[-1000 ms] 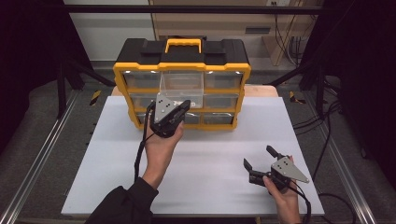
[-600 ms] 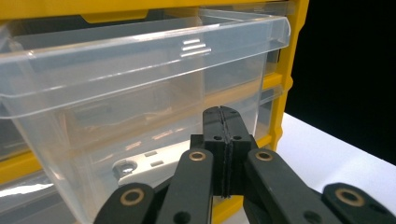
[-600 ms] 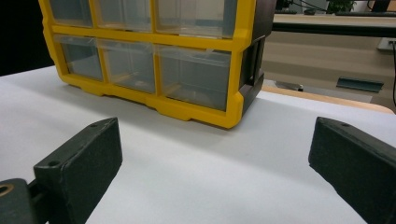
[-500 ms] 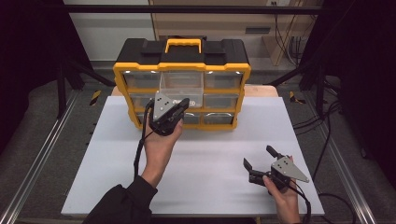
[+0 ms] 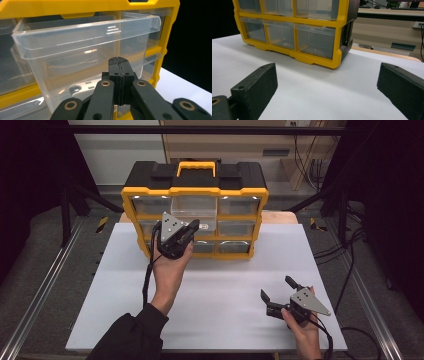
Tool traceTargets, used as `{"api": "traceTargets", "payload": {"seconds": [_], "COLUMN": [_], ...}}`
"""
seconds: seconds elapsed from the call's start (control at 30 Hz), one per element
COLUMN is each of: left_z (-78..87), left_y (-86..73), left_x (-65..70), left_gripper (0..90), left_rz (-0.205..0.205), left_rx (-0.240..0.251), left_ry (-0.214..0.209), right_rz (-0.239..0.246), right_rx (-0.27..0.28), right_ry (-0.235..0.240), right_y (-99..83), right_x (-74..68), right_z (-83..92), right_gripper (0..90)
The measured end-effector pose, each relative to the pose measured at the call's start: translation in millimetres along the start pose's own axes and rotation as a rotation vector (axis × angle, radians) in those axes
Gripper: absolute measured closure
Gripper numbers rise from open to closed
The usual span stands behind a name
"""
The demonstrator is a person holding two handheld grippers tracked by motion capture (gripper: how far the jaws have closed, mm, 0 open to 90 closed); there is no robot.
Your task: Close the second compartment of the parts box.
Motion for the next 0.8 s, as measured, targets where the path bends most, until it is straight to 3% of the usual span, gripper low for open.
{"api": "traceTargets", "payload": {"seconds": [0.57, 0.73, 0.8], "left_z": [-10.2, -10.2, -11.0], "left_y": [0.6, 1.8, 2.3], "left_x": [-8.3, -10.8, -12.6], "left_gripper": [89.8, 89.7, 89.8], "left_rz": [-0.002, 0.01, 0.033], "left_rx": [-0.02, -0.022, -0.027], "left_ry": [0.01, 0.005, -0.009], "right_rz": [-0.002, -0.009, -0.01], "right_rx": [-0.006, -0.008, -0.006], "right_ry": [0.003, 0.004, 0.002], "right_y": [-1.0, -0.9, -0.7], "right_x": [0.3, -0.4, -0.1], "right_z": [-2.7, -2.9, -2.7], "right_gripper": [3.4, 2.8, 2.9]}}
Point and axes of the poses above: each handheld gripper's, and its own axes: z roughly backward along the jaws, y roughly out of its top, x roughly to its right, the point moved 4 cm from there along -z, roughly forward along the jaws, and after that the axes turned 9 degrees about -x, right-handed, at the moved point
